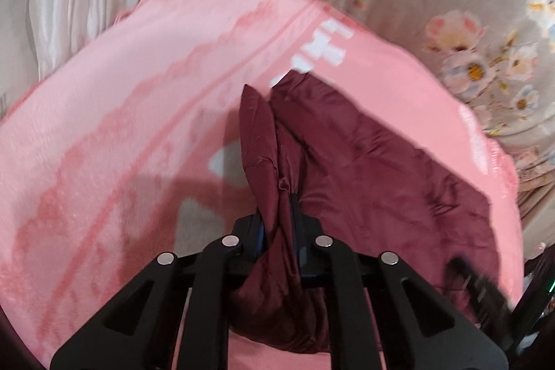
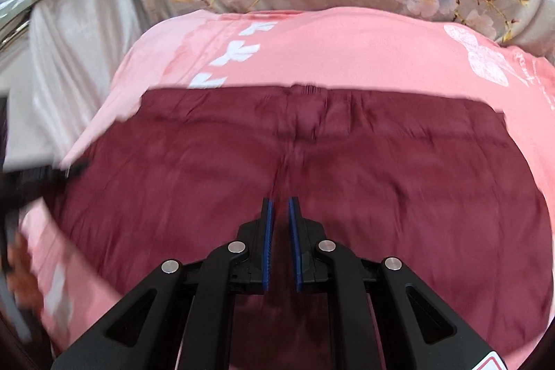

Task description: Fold large clothes

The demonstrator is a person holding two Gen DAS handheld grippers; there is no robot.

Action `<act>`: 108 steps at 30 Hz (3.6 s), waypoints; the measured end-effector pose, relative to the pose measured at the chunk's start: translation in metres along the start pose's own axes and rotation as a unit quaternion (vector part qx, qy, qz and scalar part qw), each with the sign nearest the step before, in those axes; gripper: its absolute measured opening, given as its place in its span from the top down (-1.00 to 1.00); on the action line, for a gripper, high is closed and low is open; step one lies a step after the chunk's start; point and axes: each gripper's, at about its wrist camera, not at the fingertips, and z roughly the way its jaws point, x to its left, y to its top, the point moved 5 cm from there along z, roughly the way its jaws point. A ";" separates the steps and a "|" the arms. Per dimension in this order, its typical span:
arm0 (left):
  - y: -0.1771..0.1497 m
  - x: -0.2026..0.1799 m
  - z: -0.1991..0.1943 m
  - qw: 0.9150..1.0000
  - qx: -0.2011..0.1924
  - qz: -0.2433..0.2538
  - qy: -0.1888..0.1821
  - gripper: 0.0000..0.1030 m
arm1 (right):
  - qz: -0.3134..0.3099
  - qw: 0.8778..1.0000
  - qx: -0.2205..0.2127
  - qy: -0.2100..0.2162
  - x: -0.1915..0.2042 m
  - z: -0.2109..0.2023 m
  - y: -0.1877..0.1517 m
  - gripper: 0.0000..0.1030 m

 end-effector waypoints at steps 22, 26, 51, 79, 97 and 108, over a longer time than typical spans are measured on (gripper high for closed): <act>-0.059 -0.297 -0.046 0.954 0.007 0.257 -0.152 0.83 | 0.073 0.996 -0.014 -0.040 -0.066 -0.073 -0.041 0.89; -0.096 -0.331 0.006 0.947 0.070 0.278 -0.142 0.80 | 0.107 0.990 -0.013 -0.086 -0.109 -0.088 -0.053 0.89; 0.041 -0.243 -0.002 0.986 -0.046 0.160 -0.029 -0.64 | 0.217 0.974 0.063 0.021 -0.201 -0.013 0.108 -0.23; -0.053 -0.320 0.137 0.972 0.070 0.223 -0.019 -0.62 | 0.125 0.970 -0.002 -0.206 -0.247 -0.025 0.047 0.93; -0.067 -0.317 0.161 0.973 0.029 0.229 -0.005 -0.91 | 0.160 0.967 -0.046 -0.193 -0.250 -0.004 0.026 0.92; -0.071 -0.310 0.108 0.961 0.031 0.274 0.002 -0.88 | 0.156 0.979 -0.047 -0.126 -0.220 -0.080 0.015 0.84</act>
